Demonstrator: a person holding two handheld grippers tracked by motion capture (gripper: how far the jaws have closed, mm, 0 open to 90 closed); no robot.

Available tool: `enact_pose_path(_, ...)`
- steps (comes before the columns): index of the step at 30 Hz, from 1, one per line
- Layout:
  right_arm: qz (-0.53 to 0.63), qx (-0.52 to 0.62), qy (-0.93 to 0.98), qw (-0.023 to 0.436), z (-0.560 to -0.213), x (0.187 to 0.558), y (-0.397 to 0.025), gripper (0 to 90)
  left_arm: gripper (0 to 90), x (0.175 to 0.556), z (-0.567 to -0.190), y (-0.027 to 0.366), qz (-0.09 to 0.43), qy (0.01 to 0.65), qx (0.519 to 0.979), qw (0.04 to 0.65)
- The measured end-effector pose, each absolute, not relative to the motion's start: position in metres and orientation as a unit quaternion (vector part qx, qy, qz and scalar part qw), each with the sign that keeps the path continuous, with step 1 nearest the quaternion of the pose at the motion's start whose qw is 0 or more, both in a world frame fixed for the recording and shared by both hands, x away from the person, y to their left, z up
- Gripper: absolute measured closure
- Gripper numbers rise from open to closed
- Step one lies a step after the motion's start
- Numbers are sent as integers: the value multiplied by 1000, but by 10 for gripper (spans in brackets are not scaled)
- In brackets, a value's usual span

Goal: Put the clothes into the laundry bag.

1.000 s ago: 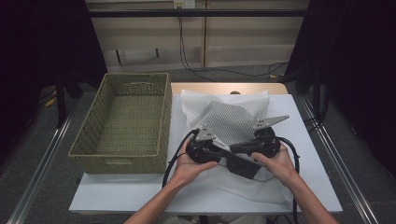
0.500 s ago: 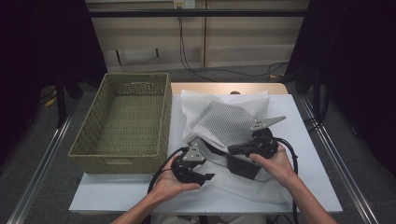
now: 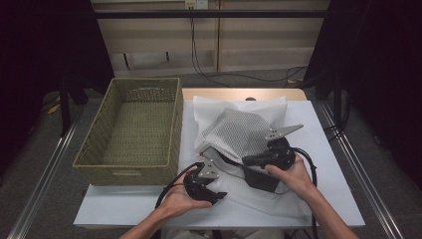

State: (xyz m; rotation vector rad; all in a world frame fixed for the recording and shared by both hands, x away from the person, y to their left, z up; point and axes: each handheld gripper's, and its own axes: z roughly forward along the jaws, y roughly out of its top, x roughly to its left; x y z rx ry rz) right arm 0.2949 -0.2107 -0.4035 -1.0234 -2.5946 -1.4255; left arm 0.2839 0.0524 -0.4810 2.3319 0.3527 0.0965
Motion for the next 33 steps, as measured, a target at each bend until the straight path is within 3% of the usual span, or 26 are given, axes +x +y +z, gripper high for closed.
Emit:
enact_pose_path(2, -453, -326, -830, 3, -404, 295, -210, 899, 404, 287, -479, 54, 41, 146, 912, 381)
enact_pose_path(4, -452, -327, -830, 6, -404, 295, -209, 900, 571, 291, -479, 57, 44, 150, 910, 385)
enact_pose_path(15, -446, -328, -833, 6, -407, 297, -206, 899, 885, 291, -479, 54, 35, 148, 907, 392)
enact_pose_path(33, -445, -332, -832, -2, -407, 297, -207, 897, 900, 265, -461, 57, 11, 132, 905, 405)
